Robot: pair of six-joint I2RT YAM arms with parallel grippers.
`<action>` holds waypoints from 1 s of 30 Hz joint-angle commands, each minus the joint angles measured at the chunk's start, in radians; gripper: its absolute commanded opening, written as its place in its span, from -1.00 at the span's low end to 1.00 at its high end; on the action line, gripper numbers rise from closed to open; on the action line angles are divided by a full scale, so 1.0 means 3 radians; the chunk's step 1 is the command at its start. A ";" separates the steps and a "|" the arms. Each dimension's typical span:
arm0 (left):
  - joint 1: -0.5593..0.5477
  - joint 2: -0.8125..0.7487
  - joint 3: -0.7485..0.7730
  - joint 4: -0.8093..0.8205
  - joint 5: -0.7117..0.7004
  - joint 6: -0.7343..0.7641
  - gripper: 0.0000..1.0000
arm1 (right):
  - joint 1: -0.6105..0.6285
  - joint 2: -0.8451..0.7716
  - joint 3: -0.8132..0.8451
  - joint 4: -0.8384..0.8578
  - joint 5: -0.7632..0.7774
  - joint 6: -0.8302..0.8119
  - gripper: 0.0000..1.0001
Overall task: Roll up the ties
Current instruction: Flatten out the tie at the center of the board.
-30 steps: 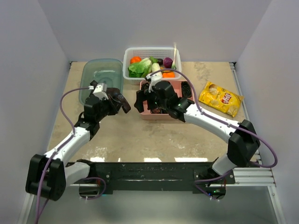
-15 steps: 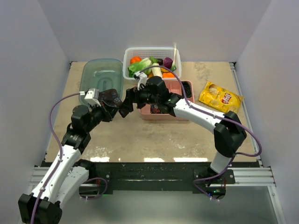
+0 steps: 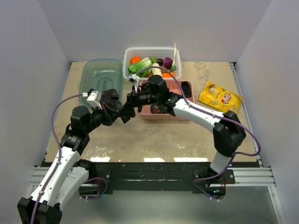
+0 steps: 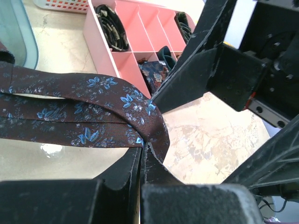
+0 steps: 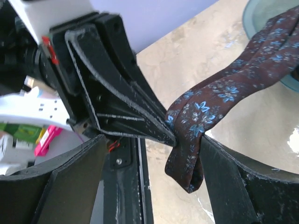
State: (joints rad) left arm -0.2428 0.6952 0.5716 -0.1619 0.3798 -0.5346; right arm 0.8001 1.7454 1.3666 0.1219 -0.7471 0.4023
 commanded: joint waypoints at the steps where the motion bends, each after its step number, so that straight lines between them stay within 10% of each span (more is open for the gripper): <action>1: 0.0017 -0.0027 0.0267 0.0049 0.0196 0.0079 -1.00 | -0.0018 -0.0020 0.0087 -0.0170 -0.0337 -0.0251 0.66; 20: 0.0017 -0.0027 0.0339 0.0284 0.0560 -0.0023 -1.00 | -0.0121 0.0042 0.0001 -0.0002 -0.0552 -0.0160 0.38; 30: 0.0012 0.0019 0.0334 0.0647 0.0585 -0.0191 -1.00 | -0.0121 0.0113 -0.0015 0.0299 -0.0848 0.0060 -0.09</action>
State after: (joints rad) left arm -0.2424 0.6971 0.6266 -0.0849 0.5209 -0.5488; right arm 0.7654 1.7687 1.3659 0.1341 -0.9314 0.3752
